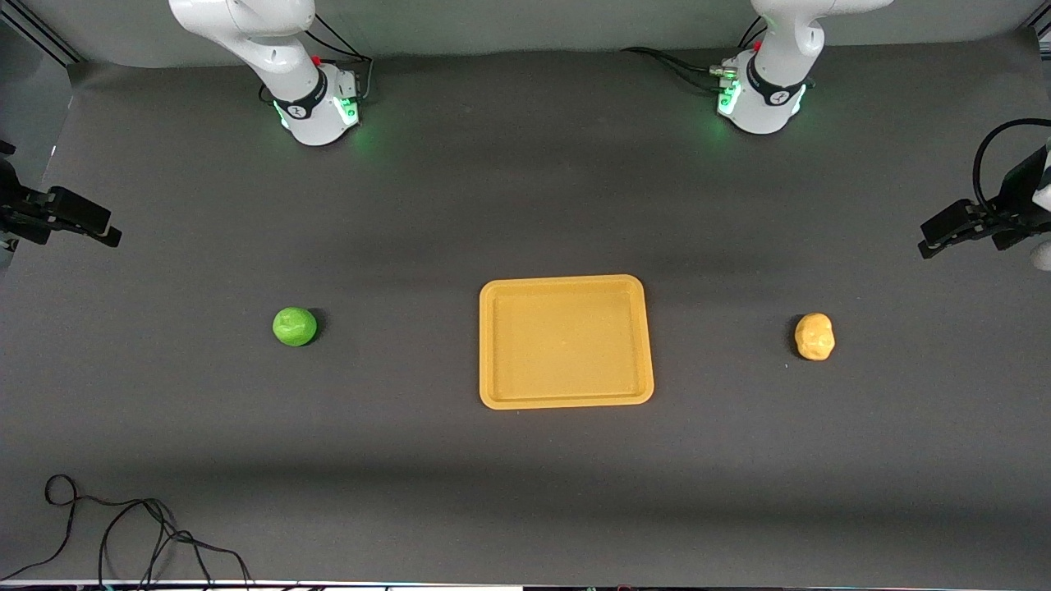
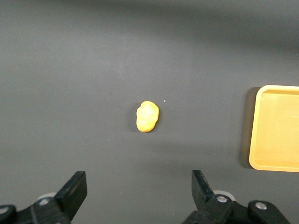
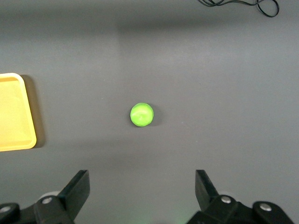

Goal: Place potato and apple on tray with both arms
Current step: 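Move the left gripper toward the yellow potato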

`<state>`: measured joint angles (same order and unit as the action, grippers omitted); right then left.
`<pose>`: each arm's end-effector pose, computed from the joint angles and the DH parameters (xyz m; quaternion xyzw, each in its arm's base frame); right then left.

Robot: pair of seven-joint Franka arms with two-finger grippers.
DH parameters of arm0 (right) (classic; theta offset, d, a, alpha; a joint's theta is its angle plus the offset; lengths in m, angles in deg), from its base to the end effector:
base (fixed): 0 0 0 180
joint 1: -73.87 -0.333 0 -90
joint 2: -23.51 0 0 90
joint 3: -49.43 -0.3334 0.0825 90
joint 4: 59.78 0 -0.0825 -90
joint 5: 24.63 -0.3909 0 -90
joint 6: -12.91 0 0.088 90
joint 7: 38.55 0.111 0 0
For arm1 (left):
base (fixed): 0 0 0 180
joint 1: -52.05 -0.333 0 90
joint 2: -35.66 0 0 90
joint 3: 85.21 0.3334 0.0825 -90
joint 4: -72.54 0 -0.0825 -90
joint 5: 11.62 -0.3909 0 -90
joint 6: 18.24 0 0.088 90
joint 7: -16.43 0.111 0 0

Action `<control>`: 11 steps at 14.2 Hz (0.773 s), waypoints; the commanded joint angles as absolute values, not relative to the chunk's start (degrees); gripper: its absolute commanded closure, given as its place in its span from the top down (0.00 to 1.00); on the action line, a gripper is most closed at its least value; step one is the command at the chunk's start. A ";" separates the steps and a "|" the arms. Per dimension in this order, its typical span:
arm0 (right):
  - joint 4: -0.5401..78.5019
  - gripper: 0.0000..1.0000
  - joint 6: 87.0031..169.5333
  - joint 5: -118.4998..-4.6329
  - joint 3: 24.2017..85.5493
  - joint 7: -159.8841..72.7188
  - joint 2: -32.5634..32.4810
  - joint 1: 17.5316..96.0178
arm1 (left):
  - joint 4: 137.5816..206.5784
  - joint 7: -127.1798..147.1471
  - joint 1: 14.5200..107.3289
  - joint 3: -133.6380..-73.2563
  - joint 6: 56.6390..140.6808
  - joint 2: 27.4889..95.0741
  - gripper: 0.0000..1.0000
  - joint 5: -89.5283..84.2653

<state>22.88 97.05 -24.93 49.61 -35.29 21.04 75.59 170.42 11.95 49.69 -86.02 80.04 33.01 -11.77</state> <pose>0.5651 -0.0181 0.6654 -0.9990 0.0448 0.0087 0.0024 0.5574 0.0152 0.6102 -0.9983 -0.0524 -0.0266 0.0009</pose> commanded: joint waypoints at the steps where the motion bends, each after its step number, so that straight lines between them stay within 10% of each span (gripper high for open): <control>1: 22.75 1.00 96.41 -25.16 49.78 -36.00 21.14 75.46 | 168.35 12.66 50.82 -84.86 76.96 33.90 1.00 -10.75; 11: 22.75 1.00 96.50 -25.16 49.95 -35.83 20.96 75.37 | 168.34 12.66 51.00 -85.03 76.24 34.43 1.00 -11.01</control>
